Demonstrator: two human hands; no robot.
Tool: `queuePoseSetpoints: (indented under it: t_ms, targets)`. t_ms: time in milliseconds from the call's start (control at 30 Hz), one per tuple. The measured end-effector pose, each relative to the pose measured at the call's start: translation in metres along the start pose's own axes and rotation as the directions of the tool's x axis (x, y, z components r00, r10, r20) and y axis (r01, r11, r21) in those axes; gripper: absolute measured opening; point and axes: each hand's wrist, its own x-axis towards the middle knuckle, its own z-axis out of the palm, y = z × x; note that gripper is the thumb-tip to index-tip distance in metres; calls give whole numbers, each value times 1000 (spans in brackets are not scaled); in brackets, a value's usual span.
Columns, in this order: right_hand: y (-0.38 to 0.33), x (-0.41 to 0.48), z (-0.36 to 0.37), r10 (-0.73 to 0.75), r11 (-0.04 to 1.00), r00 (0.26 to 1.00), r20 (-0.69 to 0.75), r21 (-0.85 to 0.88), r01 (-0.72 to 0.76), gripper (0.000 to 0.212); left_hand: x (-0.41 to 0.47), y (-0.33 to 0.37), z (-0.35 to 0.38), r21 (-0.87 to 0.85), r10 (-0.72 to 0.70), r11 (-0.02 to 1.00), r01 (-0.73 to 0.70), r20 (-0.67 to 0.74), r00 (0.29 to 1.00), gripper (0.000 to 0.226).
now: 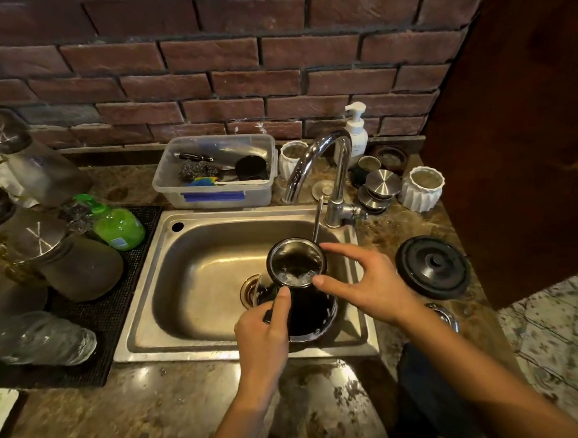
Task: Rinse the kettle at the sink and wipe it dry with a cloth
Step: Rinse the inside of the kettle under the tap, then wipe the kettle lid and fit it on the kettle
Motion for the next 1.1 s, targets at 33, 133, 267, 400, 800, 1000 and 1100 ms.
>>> queuePoseSetpoints:
  t_ms: [33,133,267,400,800,1000,1100]
  targets:
    - [-1,-6,-2,-6,1000,1000,2,15,6,63,-7,2,-1,-2,-2,1000,2,3,1000,62]
    - [-2,-25,-9,-9,1000,1000,16,29,8,63,-27,2,2,-13,3,1000,-3,16,1000,61]
    - [3,-55,-17,-18,999,999,32,36,17,65,-60,-2,8,9,35,999,-35,7,999,59]
    - [14,-87,-20,-21,998,998,59,60,18,69,-94,-8,18,-33,4,999,-4,-16,1000,53]
    - [47,-155,-20,-2,985,993,117,174,-19,59,-173,-41,46,-41,-58,998,55,-72,996,53]
    - [60,-167,-12,2,975,994,114,221,-28,69,-187,-63,54,-27,-64,998,61,-104,993,50]
    - [65,-170,-9,17,973,992,129,225,-46,63,-192,-68,54,-20,-63,998,61,-104,993,52]
